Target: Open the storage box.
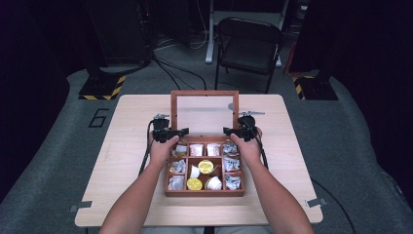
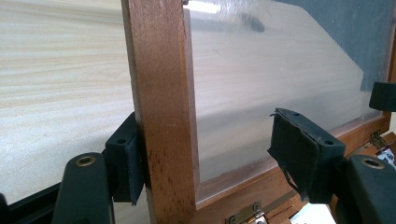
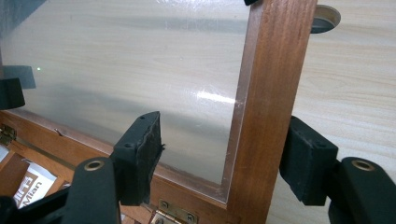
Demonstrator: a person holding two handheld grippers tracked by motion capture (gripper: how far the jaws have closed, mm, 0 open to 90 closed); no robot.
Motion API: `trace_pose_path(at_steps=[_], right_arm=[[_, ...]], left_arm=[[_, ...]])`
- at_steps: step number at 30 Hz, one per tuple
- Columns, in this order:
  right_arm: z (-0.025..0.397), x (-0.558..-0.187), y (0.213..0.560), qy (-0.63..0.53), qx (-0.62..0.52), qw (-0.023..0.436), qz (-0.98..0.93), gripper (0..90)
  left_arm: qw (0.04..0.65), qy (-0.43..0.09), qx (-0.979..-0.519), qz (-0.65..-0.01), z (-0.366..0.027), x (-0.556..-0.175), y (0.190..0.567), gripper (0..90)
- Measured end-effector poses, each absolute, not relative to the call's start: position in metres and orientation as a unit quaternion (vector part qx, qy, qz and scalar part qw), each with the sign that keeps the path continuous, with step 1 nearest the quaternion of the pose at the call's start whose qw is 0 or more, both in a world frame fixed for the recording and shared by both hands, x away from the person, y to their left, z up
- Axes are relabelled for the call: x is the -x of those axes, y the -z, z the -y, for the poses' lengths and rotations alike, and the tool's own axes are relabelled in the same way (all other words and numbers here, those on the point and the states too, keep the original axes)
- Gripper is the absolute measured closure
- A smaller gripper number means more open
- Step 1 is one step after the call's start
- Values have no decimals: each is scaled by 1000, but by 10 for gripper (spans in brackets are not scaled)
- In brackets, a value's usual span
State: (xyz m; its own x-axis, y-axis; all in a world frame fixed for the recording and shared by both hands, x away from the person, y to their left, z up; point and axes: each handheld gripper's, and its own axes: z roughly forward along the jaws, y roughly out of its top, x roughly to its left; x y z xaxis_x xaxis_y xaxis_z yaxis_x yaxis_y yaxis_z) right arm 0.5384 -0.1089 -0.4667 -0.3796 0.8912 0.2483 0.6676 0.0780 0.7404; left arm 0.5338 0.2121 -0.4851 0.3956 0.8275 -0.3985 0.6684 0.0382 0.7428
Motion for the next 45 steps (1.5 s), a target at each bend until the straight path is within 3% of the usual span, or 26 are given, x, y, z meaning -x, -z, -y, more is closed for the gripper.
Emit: trace_pose_path(at_steps=[45], right_arm=[[115, -548, 481, -410, -575, 78, -704, 323]], left_arm=[[444, -35, -677, -586, -210, -547, 493, 279]])
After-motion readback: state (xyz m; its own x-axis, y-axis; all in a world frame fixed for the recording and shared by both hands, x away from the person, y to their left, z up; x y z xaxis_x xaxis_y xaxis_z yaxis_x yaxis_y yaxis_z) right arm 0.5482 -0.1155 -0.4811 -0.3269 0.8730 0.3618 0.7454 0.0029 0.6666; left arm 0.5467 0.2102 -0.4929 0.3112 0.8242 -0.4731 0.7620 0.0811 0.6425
